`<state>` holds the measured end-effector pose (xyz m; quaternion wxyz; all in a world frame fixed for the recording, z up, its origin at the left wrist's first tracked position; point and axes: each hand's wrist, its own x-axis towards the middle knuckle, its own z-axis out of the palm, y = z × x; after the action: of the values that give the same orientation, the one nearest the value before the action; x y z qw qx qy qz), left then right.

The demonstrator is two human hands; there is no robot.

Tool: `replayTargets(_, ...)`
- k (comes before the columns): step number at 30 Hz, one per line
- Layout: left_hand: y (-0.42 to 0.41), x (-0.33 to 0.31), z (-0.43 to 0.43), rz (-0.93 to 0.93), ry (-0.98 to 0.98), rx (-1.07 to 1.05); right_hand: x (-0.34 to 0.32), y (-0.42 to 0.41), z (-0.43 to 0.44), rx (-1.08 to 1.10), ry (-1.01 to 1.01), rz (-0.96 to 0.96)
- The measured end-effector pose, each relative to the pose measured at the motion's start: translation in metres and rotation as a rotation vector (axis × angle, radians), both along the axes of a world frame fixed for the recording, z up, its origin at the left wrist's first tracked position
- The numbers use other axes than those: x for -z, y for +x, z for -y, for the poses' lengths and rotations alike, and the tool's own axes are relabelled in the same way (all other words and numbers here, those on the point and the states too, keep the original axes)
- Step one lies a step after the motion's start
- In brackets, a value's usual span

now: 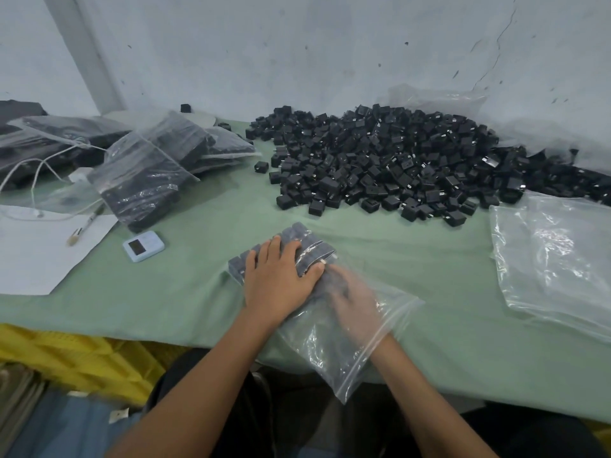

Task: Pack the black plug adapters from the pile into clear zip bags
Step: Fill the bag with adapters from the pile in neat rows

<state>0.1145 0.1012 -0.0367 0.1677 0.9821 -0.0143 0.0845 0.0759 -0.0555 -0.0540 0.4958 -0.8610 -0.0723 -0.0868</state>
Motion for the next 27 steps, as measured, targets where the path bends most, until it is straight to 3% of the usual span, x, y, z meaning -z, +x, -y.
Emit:
replayTargets(6, 0.0, 0.001, -0.002, 0.012, -0.009, -0.014, -0.036, -0.047, 0.02, -0.23, 0.158, -0.226)
replayTargets(11, 0.0, 0.003, -0.002, 0.041, 0.013, -0.015, -0.088, -0.087, 0.098, -0.543, 0.13, -0.558)
replayTargets(13, 0.001, 0.004, -0.002, 0.044, 0.018, -0.019, -0.108, -0.071, 0.127, -0.427, 0.156, -0.493)
replayTargets(15, 0.001, 0.005, -0.002, 0.051, 0.017, -0.018, -0.116, -0.029, 0.14, -0.175, 0.074, -0.307)
replayTargets(18, 0.0, 0.006, -0.002, 0.067, 0.011, -0.015, -0.105, 0.061, 0.145, 0.127, -0.247, -0.122)
replayTargets(22, 0.0, 0.007, -0.002, 0.049, -0.005, -0.028, -0.068, 0.158, 0.157, 0.27, -0.697, -0.207)
replayTargets(27, 0.0, 0.008, -0.002, 0.073, -0.009, -0.042, -0.038, 0.19, 0.16, 0.402, -0.87, -0.178)
